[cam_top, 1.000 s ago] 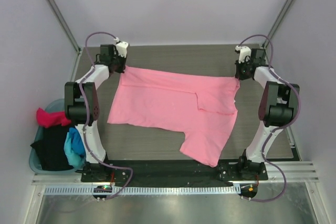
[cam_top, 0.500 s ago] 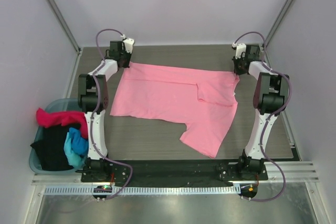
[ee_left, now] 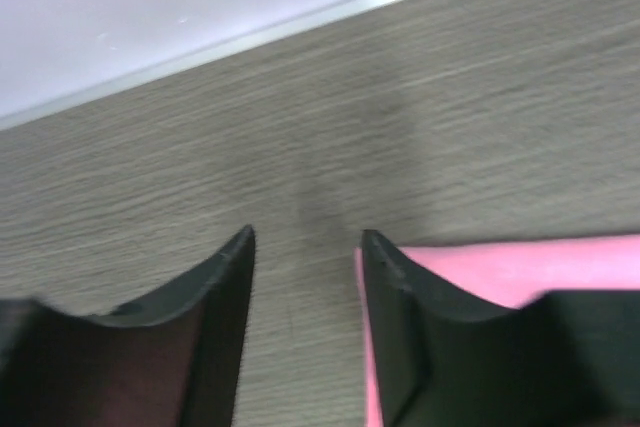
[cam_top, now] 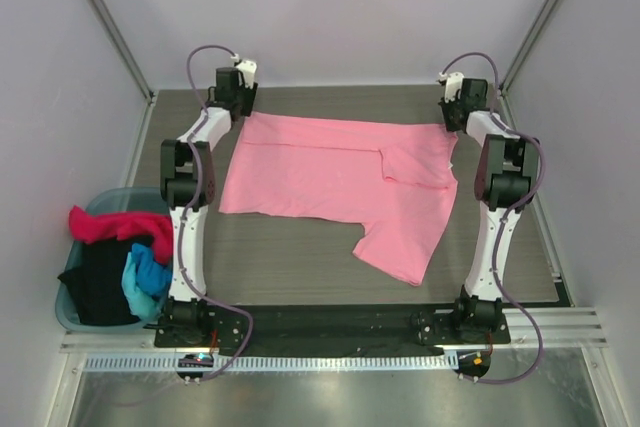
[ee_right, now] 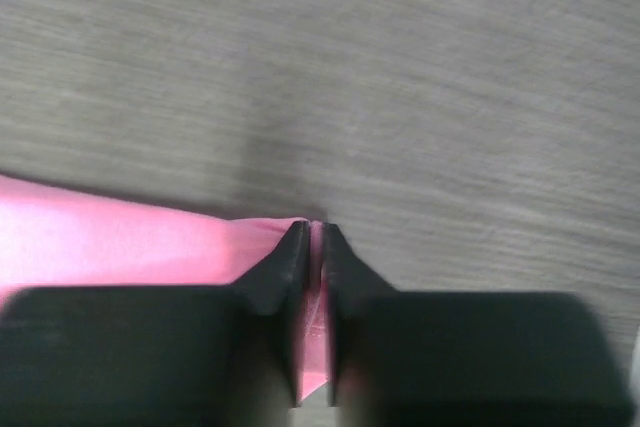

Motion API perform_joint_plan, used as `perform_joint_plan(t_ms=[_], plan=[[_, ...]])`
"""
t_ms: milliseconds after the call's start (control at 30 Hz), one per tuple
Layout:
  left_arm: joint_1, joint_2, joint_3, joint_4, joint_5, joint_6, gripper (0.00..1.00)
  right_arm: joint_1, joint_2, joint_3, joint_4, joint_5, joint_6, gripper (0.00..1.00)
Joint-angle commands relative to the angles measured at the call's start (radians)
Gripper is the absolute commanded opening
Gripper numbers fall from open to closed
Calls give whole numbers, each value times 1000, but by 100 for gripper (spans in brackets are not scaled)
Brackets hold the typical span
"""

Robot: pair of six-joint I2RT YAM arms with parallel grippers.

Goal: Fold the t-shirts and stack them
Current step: Fold the tshirt

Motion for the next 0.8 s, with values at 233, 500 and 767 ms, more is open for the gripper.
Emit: perform_joint_plan(t_ms=[233, 500, 767], plan=[[-25, -215, -36, 51, -159, -50, 58, 7, -155, 158, 64, 144, 21, 55], [-65, -499, -331, -131, -76, 38, 54, 1, -403, -61, -175, -132, -5, 57], [-50, -470, -282, -438, 151, 25, 29, 75, -535, -173, -491, -295, -98, 54]])
